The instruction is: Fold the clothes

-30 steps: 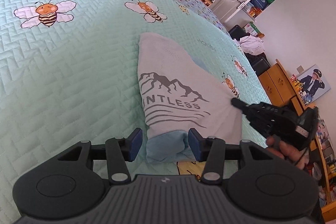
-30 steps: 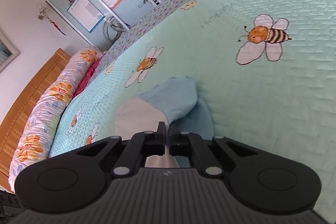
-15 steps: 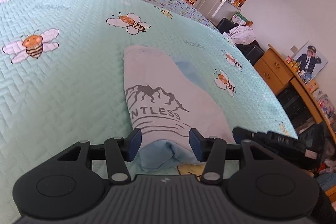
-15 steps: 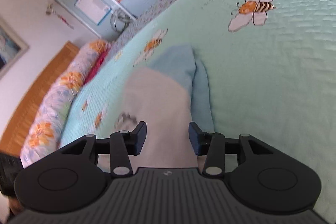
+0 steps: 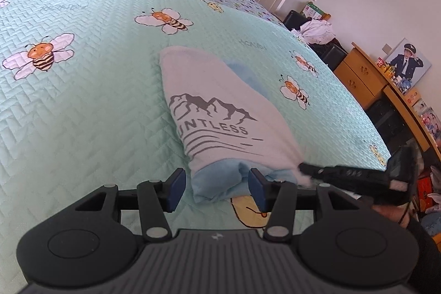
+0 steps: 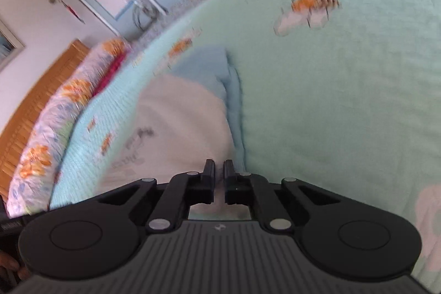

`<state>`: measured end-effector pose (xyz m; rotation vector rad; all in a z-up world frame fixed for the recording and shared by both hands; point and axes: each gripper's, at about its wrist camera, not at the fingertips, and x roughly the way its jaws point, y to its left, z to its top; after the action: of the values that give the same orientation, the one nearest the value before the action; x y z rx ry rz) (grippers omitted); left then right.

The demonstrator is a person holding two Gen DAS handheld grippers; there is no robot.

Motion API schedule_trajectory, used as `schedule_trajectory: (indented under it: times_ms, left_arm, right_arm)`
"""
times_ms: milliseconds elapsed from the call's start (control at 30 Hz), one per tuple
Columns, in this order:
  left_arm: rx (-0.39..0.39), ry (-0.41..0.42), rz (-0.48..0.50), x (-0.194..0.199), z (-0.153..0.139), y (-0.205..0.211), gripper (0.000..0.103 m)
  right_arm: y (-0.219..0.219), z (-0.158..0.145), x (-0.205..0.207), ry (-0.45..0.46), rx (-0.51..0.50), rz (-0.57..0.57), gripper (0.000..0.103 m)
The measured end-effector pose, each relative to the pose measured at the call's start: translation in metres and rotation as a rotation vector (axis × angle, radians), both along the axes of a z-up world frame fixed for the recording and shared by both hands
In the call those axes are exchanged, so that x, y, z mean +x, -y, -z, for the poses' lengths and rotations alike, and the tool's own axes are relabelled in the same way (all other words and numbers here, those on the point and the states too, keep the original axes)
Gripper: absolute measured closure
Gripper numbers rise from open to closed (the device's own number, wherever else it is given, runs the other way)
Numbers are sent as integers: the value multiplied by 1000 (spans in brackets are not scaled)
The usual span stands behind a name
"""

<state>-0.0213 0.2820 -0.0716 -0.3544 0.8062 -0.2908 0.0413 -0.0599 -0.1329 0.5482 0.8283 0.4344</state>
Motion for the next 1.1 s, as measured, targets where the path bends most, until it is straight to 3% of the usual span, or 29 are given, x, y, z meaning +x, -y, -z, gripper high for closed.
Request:
schedule_trajectory:
  times_ms: [133,300,500,600,767,933,1067,1100]
  left_arm:
    - [10,3,30,2,-1,8,49]
    - [5,-1,20,4,0,8,48]
    - [5,34,58,3,-9,13,48]
    - [33,84,101,11,-20,24,48]
    - [97,134,169,31,-23,47,45]
    - [113,64,186,47,2,55,45]
    - [122,21,190,50,20,56,45]
    - [120,9,188,51,24,56,45]
  right_arm:
    - [4,1,0,-2,-32,3,92]
    - [9,1,0,-5,-71,8,98]
    - [-5,-30,2,113,-29,-3,77]
    - [-13,-46,3,175,-6,-8,77]
    - [-36,-51,50,170,-58,-28,77]
    - [-38,-49,110,130,-11,-15,70]
    - [-77,-33,139,123,-72,-238,74]
    - [-85,-19,153,85,-153,-268,79]
